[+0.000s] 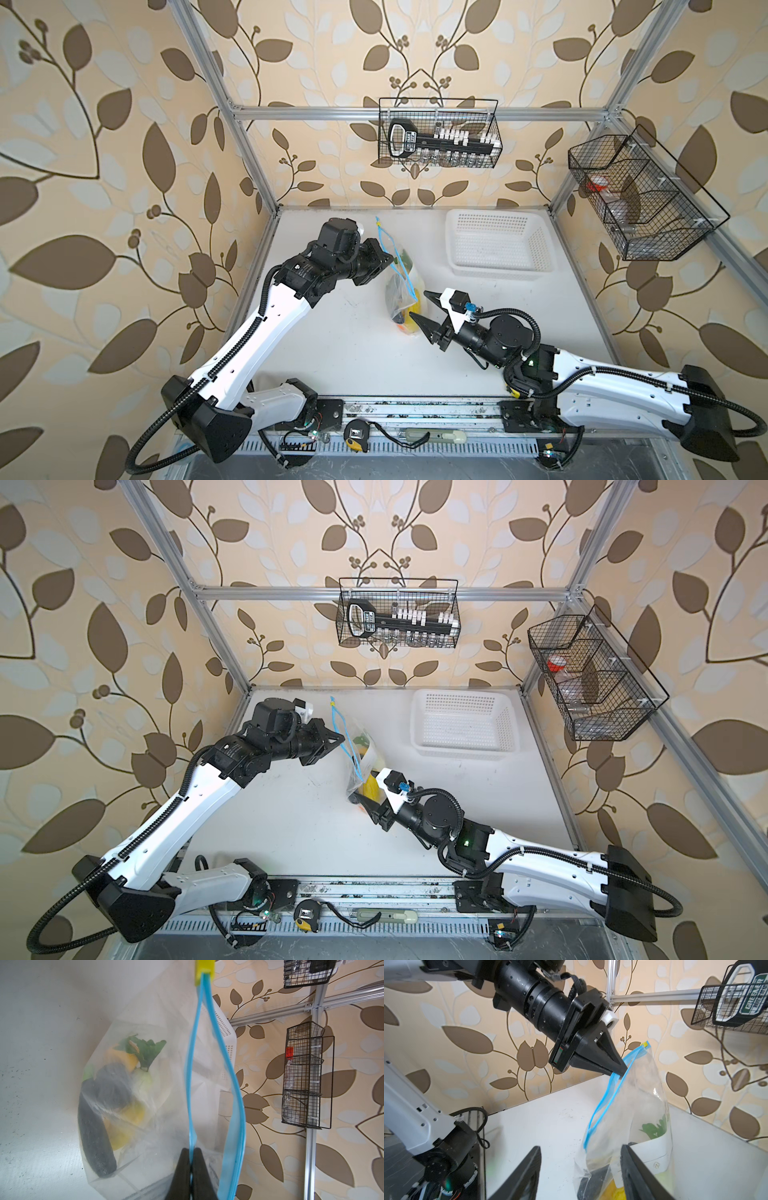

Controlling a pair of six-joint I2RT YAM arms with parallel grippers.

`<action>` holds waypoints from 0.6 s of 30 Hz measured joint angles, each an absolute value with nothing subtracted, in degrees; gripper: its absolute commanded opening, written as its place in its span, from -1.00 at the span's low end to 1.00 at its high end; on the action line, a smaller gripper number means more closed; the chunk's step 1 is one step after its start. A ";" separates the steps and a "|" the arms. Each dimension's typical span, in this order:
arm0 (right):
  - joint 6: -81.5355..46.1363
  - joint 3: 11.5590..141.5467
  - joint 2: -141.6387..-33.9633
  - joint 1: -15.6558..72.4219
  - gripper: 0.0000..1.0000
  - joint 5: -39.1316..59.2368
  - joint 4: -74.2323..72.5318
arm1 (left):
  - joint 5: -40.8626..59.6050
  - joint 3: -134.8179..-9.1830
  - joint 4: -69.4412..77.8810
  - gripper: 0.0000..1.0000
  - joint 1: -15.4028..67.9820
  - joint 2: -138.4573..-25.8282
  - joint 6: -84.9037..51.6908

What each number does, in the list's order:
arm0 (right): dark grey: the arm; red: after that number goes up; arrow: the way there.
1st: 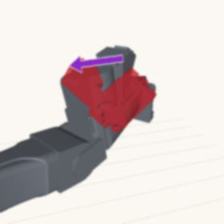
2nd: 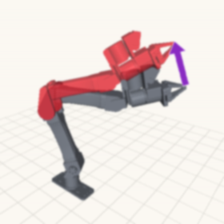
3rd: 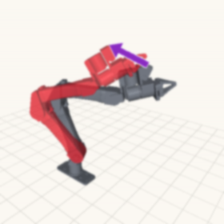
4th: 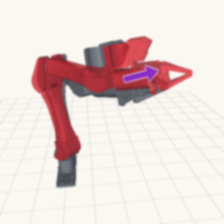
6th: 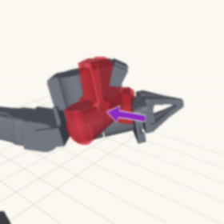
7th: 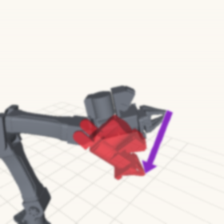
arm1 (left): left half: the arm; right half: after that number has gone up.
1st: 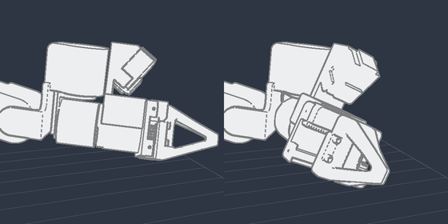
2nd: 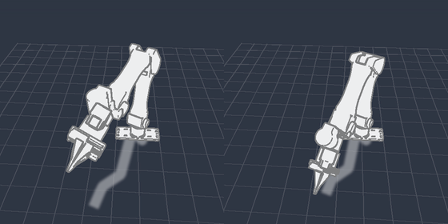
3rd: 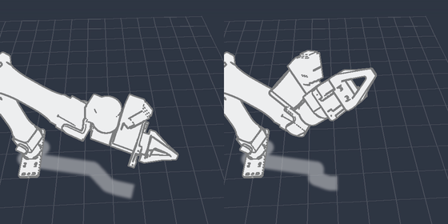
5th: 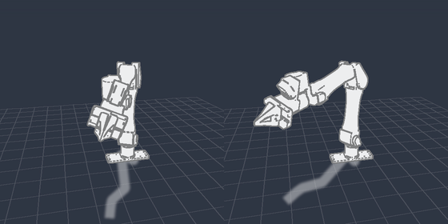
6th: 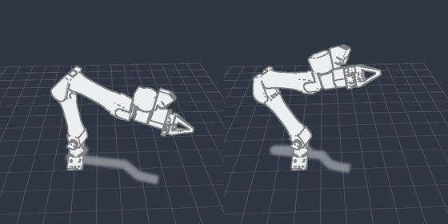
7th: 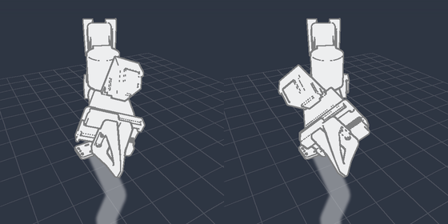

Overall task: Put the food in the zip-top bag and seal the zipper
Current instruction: 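Lift the bag by its zipper with both grippers, pulling the edges apart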

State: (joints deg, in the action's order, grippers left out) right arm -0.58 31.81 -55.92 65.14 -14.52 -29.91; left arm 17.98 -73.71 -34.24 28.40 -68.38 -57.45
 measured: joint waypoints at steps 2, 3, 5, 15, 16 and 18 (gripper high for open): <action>0.14 31.81 -57.28 65.14 -0.05 -15.70 -32.05 | 17.98 -73.71 -34.24 -0.89 28.40 -68.40 -57.45; 0.38 31.81 -58.00 65.14 -0.10 -16.21 -33.12 | 17.98 -73.71 -34.24 -0.88 28.40 -68.40 -57.45; 0.91 31.81 -59.09 65.14 -0.15 -16.75 -34.72 | 17.98 -73.71 -34.24 -0.89 28.40 -68.40 -57.45; 3.03 32.05 -63.37 65.14 -0.62 -18.00 -37.74 | 17.98 -73.71 -34.26 -0.89 28.40 -68.42 -57.43; 3.07 32.08 -63.44 65.12 -0.63 -18.13 -37.87 | 17.98 -73.71 -34.26 -0.89 28.40 -68.42 -57.43; 3.22 32.34 -63.53 65.12 -0.63 -18.48 -38.04 | 17.96 -73.71 -34.28 -0.88 28.40 -68.42 -57.43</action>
